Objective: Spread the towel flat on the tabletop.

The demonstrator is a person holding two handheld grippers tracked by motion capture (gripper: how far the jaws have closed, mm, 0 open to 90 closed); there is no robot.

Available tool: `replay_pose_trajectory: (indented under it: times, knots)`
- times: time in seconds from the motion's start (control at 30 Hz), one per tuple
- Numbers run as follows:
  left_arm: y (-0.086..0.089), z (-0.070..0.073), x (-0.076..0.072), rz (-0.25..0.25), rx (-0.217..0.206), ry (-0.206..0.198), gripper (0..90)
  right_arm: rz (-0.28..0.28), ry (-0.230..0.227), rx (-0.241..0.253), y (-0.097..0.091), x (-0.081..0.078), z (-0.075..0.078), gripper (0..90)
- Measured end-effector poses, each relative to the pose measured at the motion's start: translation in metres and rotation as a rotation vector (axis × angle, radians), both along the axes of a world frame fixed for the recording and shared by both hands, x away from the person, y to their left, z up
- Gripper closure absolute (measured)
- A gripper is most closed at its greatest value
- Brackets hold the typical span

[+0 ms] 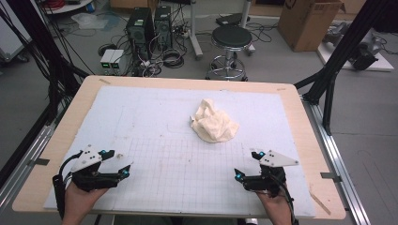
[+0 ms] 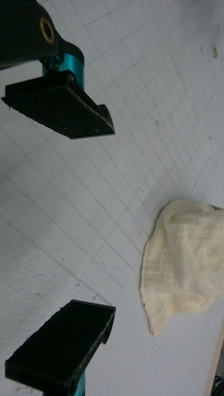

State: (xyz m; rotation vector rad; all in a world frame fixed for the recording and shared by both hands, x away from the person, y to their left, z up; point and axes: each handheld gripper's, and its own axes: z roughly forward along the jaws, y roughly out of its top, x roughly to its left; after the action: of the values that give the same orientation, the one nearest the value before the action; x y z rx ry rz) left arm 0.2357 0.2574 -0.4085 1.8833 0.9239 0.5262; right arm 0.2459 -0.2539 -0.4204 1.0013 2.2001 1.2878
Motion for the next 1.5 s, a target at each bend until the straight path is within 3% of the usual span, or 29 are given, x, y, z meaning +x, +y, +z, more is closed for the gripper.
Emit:
replay_pose_trajectory:
  times: [0.5,0.63,0.83,1.07,1.43,1.5]
  knots:
    - [-0.002,-0.001,-0.001,-0.014,0.007,-0.004,18.7,-0.012,0.000,-0.002,0.000,0.002,0.000,11.1]
    - [-0.001,0.000,-0.004,0.008,-0.009,-0.004,17.1,-0.010,-0.015,0.014,0.001,0.005,0.004,11.1]
    - [0.001,0.001,-0.004,0.019,-0.023,-0.007,17.0,0.011,0.009,0.015,0.007,0.018,0.013,11.1]
    - [0.001,0.001,-0.004,0.013,-0.018,-0.008,16.9,0.042,-0.009,-0.001,0.019,0.038,0.035,11.2]
    - [0.001,0.002,-0.005,0.020,-0.008,-0.020,16.9,0.035,-0.017,0.002,0.033,0.071,0.059,11.2]
    - [0.001,0.002,-0.005,0.019,-0.008,-0.019,16.9,0.045,-0.021,-0.021,0.040,0.081,0.065,11.2]
